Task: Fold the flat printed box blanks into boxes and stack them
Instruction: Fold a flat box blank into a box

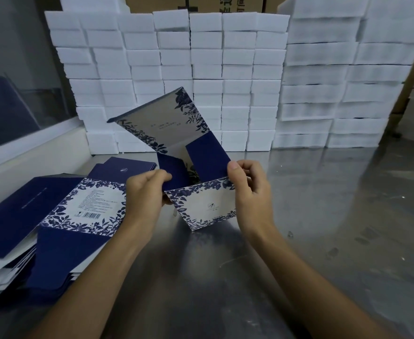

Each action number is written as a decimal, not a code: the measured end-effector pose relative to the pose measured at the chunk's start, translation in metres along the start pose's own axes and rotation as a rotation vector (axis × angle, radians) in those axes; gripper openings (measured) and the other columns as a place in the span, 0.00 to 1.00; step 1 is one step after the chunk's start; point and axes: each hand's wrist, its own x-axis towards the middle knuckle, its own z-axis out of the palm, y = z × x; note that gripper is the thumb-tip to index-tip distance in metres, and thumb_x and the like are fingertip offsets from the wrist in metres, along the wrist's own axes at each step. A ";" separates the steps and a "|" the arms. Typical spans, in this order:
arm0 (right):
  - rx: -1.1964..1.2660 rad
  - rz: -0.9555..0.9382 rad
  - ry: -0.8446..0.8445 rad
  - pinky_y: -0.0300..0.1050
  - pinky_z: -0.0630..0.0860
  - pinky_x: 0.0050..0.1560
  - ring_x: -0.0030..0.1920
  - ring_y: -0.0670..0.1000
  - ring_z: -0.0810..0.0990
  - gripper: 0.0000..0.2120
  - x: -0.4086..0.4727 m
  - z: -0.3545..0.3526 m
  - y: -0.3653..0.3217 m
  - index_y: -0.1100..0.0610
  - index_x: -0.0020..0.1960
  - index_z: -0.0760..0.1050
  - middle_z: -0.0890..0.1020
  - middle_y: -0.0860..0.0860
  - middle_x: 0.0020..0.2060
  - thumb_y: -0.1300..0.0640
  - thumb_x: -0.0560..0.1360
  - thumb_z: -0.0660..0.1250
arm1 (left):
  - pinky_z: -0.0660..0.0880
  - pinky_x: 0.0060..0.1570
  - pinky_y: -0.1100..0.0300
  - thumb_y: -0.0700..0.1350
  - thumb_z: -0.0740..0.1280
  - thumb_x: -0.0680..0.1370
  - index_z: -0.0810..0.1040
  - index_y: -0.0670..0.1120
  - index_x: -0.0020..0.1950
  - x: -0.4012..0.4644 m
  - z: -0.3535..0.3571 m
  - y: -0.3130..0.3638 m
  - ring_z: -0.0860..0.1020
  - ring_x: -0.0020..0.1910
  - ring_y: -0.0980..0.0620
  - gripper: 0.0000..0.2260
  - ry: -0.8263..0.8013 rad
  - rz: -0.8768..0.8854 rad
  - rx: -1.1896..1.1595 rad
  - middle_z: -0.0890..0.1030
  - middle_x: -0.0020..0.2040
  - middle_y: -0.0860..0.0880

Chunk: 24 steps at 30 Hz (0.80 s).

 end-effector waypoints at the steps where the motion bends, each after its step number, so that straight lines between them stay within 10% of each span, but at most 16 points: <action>1: -0.008 -0.010 -0.008 0.48 0.79 0.51 0.53 0.52 0.81 0.24 0.000 0.000 -0.001 0.50 0.50 0.75 0.83 0.50 0.48 0.31 0.69 0.63 | 0.70 0.28 0.64 0.42 0.67 0.77 0.78 0.45 0.30 0.000 0.000 0.000 0.72 0.27 0.53 0.14 -0.015 -0.051 -0.055 0.73 0.27 0.47; 4: -0.035 -0.039 -0.021 0.46 0.78 0.51 0.51 0.49 0.81 0.23 0.000 -0.001 -0.004 0.49 0.49 0.76 0.84 0.47 0.46 0.31 0.69 0.63 | 0.73 0.39 0.54 0.45 0.66 0.78 0.78 0.41 0.40 0.001 -0.001 -0.001 0.75 0.35 0.47 0.10 -0.012 -0.103 -0.106 0.76 0.33 0.43; 7: -0.043 -0.097 -0.014 0.36 0.77 0.45 0.48 0.44 0.81 0.21 -0.003 -0.001 -0.008 0.50 0.48 0.77 0.83 0.45 0.44 0.33 0.69 0.64 | 0.66 0.40 0.50 0.42 0.65 0.77 0.68 0.47 0.28 0.005 -0.003 -0.004 0.65 0.32 0.47 0.17 0.033 -0.075 -0.058 0.65 0.26 0.47; 12: -0.078 -0.182 -0.024 0.35 0.77 0.41 0.49 0.44 0.80 0.21 -0.003 -0.005 -0.012 0.53 0.50 0.77 0.82 0.49 0.47 0.36 0.71 0.65 | 0.69 0.26 0.63 0.43 0.65 0.77 0.65 0.51 0.19 0.001 0.001 -0.007 0.65 0.21 0.56 0.26 0.026 -0.115 -0.008 0.63 0.20 0.55; 17: -0.096 -0.243 -0.026 0.34 0.74 0.37 0.43 0.42 0.81 0.19 0.000 -0.008 -0.012 0.54 0.48 0.77 0.81 0.46 0.42 0.38 0.73 0.64 | 0.74 0.34 0.57 0.47 0.66 0.79 0.76 0.44 0.40 0.008 -0.003 -0.008 0.77 0.35 0.48 0.10 0.054 -0.160 -0.115 0.79 0.35 0.44; 24: -0.125 -0.279 -0.044 0.38 0.75 0.37 0.42 0.45 0.81 0.17 0.000 -0.008 -0.010 0.50 0.45 0.77 0.81 0.44 0.40 0.37 0.73 0.63 | 0.70 0.25 0.62 0.42 0.63 0.78 0.68 0.48 0.29 0.009 -0.008 -0.015 0.72 0.22 0.57 0.17 0.082 -0.129 -0.058 0.70 0.21 0.54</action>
